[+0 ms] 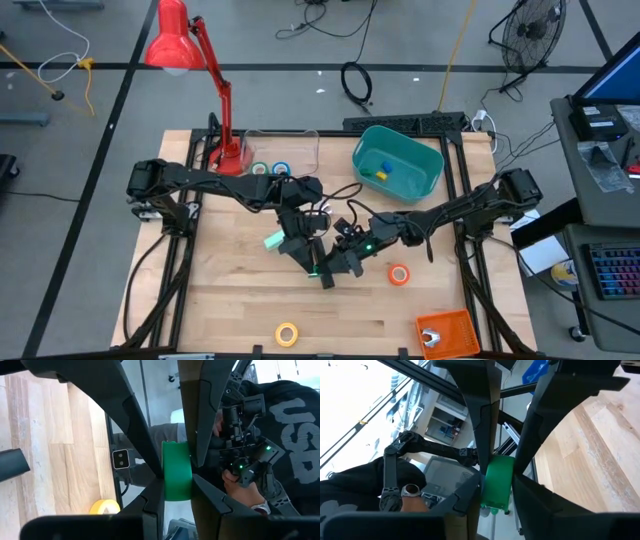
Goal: Pick and place Stapler, Stapler remover, tape
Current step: Put the green stapler into the green bin
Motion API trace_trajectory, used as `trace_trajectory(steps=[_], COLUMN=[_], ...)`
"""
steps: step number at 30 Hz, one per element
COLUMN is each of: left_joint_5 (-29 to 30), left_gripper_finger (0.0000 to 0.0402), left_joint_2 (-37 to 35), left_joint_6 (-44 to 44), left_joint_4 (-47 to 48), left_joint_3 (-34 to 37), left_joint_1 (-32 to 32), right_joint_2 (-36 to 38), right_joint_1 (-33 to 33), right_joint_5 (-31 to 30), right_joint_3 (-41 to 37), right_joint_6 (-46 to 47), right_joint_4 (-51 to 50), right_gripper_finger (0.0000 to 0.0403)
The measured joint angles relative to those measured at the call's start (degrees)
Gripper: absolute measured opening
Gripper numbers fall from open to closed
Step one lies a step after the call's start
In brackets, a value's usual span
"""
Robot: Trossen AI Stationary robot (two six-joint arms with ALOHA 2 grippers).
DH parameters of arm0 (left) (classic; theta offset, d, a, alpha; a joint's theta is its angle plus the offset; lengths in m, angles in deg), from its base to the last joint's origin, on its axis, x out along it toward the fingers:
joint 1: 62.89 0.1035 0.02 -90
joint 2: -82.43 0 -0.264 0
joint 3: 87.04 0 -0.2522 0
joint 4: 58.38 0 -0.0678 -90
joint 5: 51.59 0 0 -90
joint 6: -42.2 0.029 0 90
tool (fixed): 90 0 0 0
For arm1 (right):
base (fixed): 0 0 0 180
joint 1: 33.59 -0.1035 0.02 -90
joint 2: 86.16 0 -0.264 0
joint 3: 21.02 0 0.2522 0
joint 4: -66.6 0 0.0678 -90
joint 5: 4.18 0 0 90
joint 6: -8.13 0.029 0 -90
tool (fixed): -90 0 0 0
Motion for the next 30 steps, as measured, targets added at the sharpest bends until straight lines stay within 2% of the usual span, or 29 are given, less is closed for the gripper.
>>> trace_trajectory(steps=[5,10,18,26,30], left_joint_5=[0.12,0.41,0.22,-1.82,-2.92], left_gripper_finger=[0.0069,0.0095,0.0071,0.0135,0.0153], left_joint_2=[0.04,0.07,0.07,-0.25,-1.64], left_joint_6=[-0.68,-0.65,-0.84,-0.39,-1.23], left_joint_4=[0.04,0.05,0.06,-0.58,-2.07], left_joint_3=[0.00,0.04,0.04,0.04,0.04], left_joint_1=[0.00,0.00,0.04,0.11,0.33], right_joint_2=[0.00,0.00,0.00,0.00,0.07], right_joint_1=[0.00,0.00,0.00,-0.07,-0.09], right_joint_5=[-0.05,-0.16,-0.19,-0.28,-0.40], right_joint_3=[0.00,0.00,0.00,0.13,0.18], right_joint_6=[0.14,0.17,0.72,0.47,0.47], right_joint_4=[-0.31,-1.39,-1.67,-2.14,-1.60], right_gripper_finger=[0.0086,0.0080,0.0077,0.0075,0.0075])
